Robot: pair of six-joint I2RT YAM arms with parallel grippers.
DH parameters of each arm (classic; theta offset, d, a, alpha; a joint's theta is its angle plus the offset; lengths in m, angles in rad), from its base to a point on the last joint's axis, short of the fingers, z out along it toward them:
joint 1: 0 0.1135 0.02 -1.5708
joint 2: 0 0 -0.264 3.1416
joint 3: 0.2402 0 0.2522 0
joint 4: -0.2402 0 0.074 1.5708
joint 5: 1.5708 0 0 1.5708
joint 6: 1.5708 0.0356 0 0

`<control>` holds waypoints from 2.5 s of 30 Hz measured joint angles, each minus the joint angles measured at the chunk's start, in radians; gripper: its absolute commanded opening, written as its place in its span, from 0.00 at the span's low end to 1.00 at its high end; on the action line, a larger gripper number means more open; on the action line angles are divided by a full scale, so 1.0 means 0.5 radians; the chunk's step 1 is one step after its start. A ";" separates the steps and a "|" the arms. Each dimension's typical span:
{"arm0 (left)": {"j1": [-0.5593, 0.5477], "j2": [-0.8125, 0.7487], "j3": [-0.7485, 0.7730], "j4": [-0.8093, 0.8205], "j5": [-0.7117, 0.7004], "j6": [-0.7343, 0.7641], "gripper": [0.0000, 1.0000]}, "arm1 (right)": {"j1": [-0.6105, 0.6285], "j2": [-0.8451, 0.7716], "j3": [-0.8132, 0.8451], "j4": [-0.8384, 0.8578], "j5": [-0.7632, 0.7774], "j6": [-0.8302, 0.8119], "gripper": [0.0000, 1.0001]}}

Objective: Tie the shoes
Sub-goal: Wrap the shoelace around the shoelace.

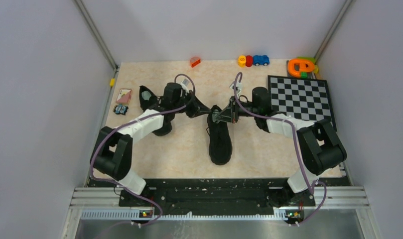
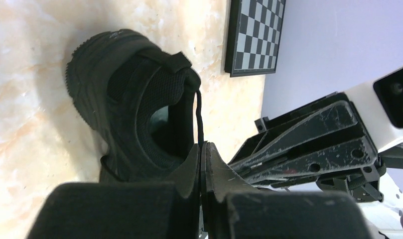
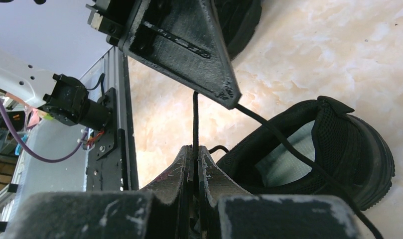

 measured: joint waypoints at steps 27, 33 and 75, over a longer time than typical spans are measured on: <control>-0.024 -0.267 -0.330 0.215 -0.071 0.047 0.00 | -0.005 0.001 0.002 0.023 -0.069 0.149 0.00; -0.092 -0.352 -0.558 0.490 -0.159 -0.008 0.00 | -0.014 0.043 0.017 0.015 -0.067 0.225 0.00; -0.289 -0.577 -0.726 0.647 -0.502 0.320 0.00 | -0.056 0.096 0.076 -0.127 -0.023 0.372 0.00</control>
